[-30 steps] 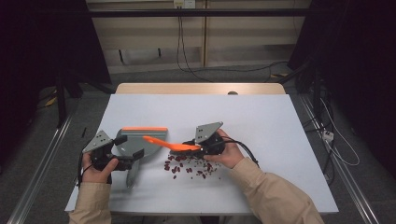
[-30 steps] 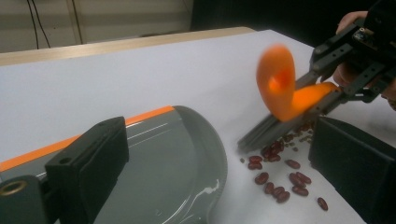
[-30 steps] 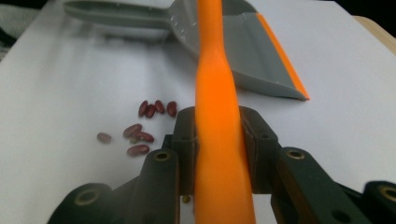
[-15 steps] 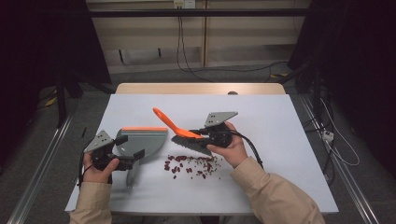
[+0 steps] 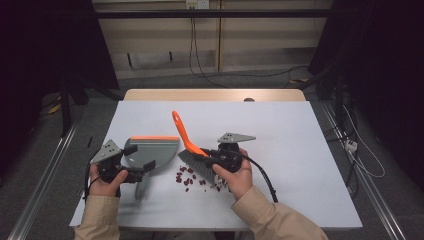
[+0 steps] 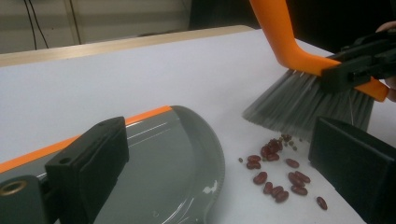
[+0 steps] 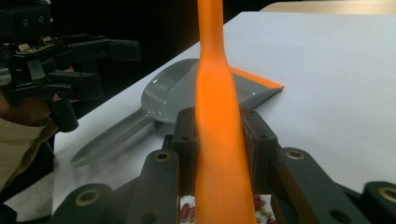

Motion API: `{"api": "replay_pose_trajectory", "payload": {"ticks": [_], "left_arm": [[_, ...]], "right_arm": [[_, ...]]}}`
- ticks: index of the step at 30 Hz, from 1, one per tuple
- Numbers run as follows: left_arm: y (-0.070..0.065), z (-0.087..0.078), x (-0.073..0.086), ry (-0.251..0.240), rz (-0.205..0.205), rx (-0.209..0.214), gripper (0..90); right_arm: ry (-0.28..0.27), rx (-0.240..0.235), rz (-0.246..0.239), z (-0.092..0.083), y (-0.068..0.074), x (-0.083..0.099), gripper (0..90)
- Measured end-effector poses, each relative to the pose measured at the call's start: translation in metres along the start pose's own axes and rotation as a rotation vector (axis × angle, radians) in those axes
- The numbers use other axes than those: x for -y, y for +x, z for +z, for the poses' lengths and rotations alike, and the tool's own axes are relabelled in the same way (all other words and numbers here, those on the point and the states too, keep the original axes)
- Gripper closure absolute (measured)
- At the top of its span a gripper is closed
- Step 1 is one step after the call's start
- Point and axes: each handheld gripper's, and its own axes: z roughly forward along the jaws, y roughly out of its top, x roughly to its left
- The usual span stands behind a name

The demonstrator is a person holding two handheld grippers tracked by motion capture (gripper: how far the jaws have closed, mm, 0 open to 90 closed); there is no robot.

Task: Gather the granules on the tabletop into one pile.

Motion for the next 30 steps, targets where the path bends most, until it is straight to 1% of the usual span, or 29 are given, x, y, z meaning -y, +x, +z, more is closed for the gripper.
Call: {"api": "replay_pose_trajectory", "payload": {"ticks": [2, 3, 5, 7, 9, 13, 15, 16, 18, 19, 21, 22, 25, 26, 30], "left_arm": [[0.001, 0.000, 0.000, 0.002, 0.002, -0.004, 5.0], [0.001, 0.000, 0.001, 0.002, 0.002, -0.007, 5.0], [0.000, 0.001, 0.001, 0.004, 0.000, -0.010, 5.0], [0.000, 0.001, 0.001, 0.002, 0.004, -0.005, 4.9], [0.000, 0.001, 0.000, 0.004, 0.007, -0.005, 5.0], [-0.001, 0.000, 0.000, -0.001, 0.004, -0.005, 4.9], [-0.001, 0.000, 0.000, -0.004, 0.002, 0.000, 4.9], [0.000, 0.000, 0.000, -0.004, 0.002, -0.001, 5.0], [-0.001, 0.000, 0.000, -0.004, 0.004, -0.001, 5.0], [-0.001, 0.000, 0.000, -0.004, 0.003, -0.001, 5.0], [-0.001, 0.000, 0.000, -0.004, 0.003, 0.001, 4.9], [-0.001, 0.000, 0.000, -0.005, 0.003, 0.003, 5.0], [-0.001, 0.000, 0.000, -0.007, 0.005, 0.004, 5.0], [-0.001, 0.000, 0.000, -0.008, 0.005, 0.005, 5.0], [-0.001, 0.000, 0.000, -0.009, 0.004, 0.004, 5.0]], "right_arm": [[-0.002, -0.004, 0.012, 0.001, 0.004, 0.002, 71.1], [-0.006, 0.007, 0.017, 0.001, 0.007, 0.004, 71.1], [-0.018, 0.009, 0.041, 0.001, 0.011, 0.006, 71.2], [-0.031, 0.021, 0.052, 0.003, 0.015, 0.008, 71.1], [-0.043, 0.015, 0.060, 0.005, 0.019, 0.009, 71.2], [-0.042, 0.012, 0.069, 0.011, 0.026, 0.013, 71.1], [-0.039, -0.001, 0.085, 0.014, 0.029, 0.015, 71.1], [-0.041, 0.004, 0.094, 0.015, 0.031, 0.015, 71.2], [-0.053, 0.011, 0.088, 0.017, 0.034, 0.017, 71.2], [-0.050, 0.011, 0.096, 0.018, 0.035, 0.017, 71.1], [-0.047, -0.003, 0.111, 0.020, 0.037, 0.019, 71.1], [-0.041, 0.004, 0.106, 0.021, 0.039, 0.020, 71.1], [-0.024, 0.000, 0.095, 0.024, 0.042, 0.024, 71.1], [-0.023, -0.008, 0.099, 0.024, 0.042, 0.025, 71.1], [-0.022, -0.002, 0.105, 0.028, 0.043, 0.026, 71.1]]}}
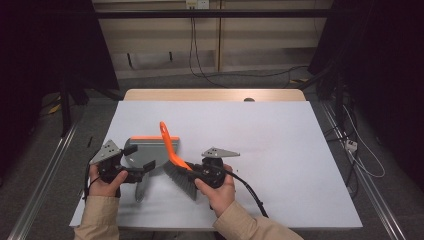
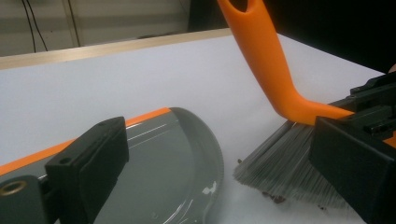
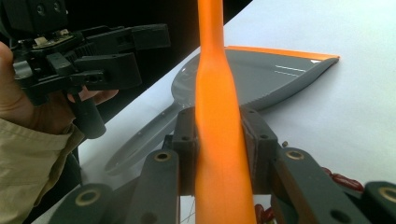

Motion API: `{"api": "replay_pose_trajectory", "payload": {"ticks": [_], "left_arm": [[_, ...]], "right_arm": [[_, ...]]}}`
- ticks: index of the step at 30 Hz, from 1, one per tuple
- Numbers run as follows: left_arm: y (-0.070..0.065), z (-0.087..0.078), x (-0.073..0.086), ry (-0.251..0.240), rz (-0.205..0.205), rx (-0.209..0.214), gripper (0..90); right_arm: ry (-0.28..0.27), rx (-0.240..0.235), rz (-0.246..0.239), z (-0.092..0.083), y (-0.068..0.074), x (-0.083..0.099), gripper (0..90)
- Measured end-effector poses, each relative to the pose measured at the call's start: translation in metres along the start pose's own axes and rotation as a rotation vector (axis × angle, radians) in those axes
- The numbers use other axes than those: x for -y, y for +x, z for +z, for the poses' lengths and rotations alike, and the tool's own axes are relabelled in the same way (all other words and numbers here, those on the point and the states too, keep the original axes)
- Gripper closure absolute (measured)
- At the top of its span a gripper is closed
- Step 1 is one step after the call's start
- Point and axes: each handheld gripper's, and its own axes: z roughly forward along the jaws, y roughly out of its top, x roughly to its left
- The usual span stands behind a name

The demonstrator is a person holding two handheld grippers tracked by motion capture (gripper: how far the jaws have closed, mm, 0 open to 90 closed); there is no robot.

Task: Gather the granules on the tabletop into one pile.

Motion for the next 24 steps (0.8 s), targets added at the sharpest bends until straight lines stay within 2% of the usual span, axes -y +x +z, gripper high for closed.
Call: {"api": "replay_pose_trajectory", "payload": {"ticks": [3, 11, 17, 24], "left_arm": [[0.000, -0.001, 0.000, -0.001, 0.002, 0.001, 5.0], [0.001, -0.001, 0.000, 0.000, 0.004, -0.001, 5.0], [0.001, -0.001, 0.000, -0.002, 0.001, -0.002, 5.0], [0.001, -0.002, 0.000, -0.004, 0.000, -0.004, 5.0]], "right_arm": [[0.011, 0.005, -0.005, 0.004, 0.001, 0.001, 71.2], [0.023, 0.001, 0.025, 0.015, 0.000, 0.006, 71.1], [0.031, 0.030, 0.030, 0.018, -0.004, 0.006, 71.1], [0.057, 0.096, 0.045, 0.019, -0.014, 0.004, 71.3]]}}
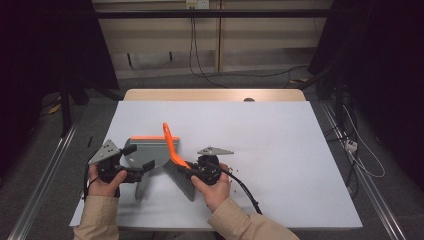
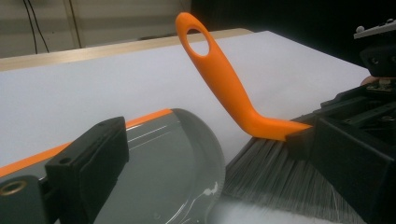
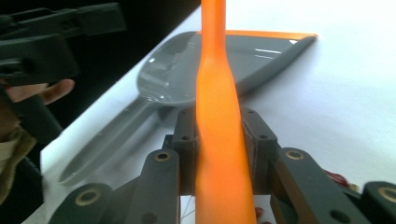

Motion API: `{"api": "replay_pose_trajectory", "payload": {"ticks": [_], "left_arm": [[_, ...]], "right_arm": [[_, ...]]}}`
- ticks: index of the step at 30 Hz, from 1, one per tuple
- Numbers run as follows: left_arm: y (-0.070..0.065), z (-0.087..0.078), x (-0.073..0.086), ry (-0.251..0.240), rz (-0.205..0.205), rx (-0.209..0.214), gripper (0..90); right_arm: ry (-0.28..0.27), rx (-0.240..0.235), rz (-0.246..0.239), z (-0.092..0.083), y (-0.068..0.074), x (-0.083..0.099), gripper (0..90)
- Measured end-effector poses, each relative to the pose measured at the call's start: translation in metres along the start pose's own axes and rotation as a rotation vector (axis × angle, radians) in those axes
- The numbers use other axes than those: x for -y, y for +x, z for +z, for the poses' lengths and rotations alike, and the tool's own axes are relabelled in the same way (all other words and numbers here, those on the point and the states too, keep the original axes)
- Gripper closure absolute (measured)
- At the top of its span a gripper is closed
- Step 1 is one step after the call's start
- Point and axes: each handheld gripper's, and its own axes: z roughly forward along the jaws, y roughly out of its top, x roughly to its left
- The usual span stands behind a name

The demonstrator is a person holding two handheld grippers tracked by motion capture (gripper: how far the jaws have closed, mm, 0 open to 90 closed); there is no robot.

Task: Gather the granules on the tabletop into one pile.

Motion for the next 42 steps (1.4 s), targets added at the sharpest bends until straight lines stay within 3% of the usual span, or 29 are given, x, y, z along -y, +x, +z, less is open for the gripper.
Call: {"api": "replay_pose_trajectory", "payload": {"ticks": [13, 29, 42], "left_arm": [[0.000, 0.000, -0.001, 0.003, 0.003, -0.001, 5.0], [-0.002, 0.001, -0.001, 0.005, 0.011, -0.003, 5.0], [-0.002, 0.002, -0.001, 0.008, 0.011, 0.000, 5.0]], "right_arm": [[0.064, 0.071, 0.017, -0.006, -0.017, -0.003, 69.8], [0.041, 0.149, 0.070, -0.043, -0.049, -0.006, 69.8], [0.028, 0.172, 0.092, -0.056, -0.060, -0.005, 69.8]]}}
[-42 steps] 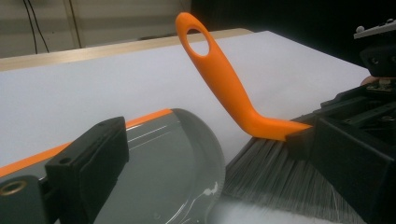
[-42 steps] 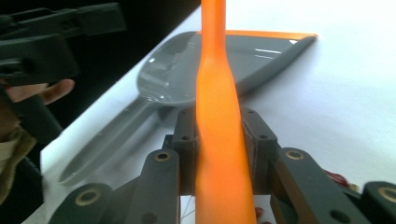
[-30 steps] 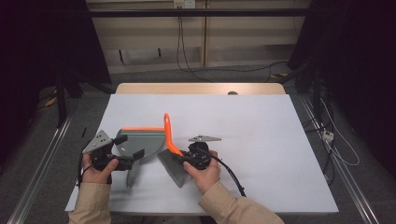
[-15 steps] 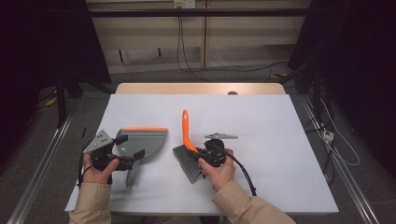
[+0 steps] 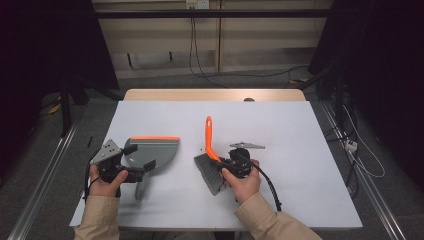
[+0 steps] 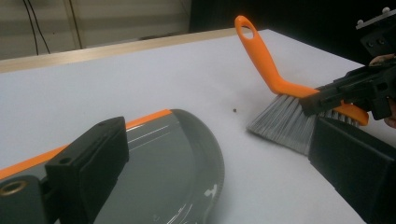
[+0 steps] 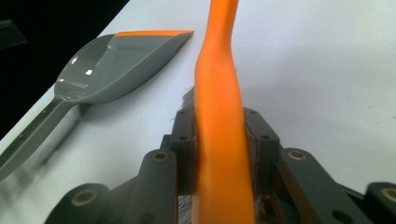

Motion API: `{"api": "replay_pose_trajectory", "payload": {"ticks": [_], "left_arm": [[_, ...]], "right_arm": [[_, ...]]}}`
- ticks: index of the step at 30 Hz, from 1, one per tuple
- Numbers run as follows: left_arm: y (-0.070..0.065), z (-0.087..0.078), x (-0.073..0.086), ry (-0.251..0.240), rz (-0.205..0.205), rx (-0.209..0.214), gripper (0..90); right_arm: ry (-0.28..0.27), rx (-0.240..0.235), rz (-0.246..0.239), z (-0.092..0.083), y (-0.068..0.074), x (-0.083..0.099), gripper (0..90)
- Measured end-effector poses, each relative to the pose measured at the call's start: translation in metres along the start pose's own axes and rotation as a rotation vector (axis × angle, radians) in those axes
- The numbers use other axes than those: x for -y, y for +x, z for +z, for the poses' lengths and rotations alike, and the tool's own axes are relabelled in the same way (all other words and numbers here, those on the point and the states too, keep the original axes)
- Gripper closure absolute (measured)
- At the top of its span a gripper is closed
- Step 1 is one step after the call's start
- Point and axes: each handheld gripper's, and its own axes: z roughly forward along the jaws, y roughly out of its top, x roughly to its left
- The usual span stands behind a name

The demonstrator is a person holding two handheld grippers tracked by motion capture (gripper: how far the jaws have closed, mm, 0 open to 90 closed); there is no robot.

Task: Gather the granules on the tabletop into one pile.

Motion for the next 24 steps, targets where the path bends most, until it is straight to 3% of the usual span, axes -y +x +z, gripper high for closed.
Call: {"api": "replay_pose_trajectory", "payload": {"ticks": [15, 20, 22, 24], "left_arm": [[-0.001, 0.002, 0.000, 0.000, 0.001, 0.001, 5.0], [-0.001, 0.003, 0.000, 0.005, 0.002, 0.003, 5.0], [-0.001, 0.003, 0.000, 0.004, 0.001, 0.005, 5.0], [-0.001, 0.004, 0.000, 0.009, 0.002, 0.006, 5.0]], "right_arm": [[-0.011, 0.027, 0.015, -0.011, -0.013, -0.002, 69.8], [-0.016, -0.004, 0.050, -0.011, -0.014, -0.004, 70.2], [-0.019, -0.033, 0.084, -0.010, -0.014, -0.006, 70.6], [-0.015, -0.043, 0.073, -0.010, -0.012, -0.009, 70.9]]}}
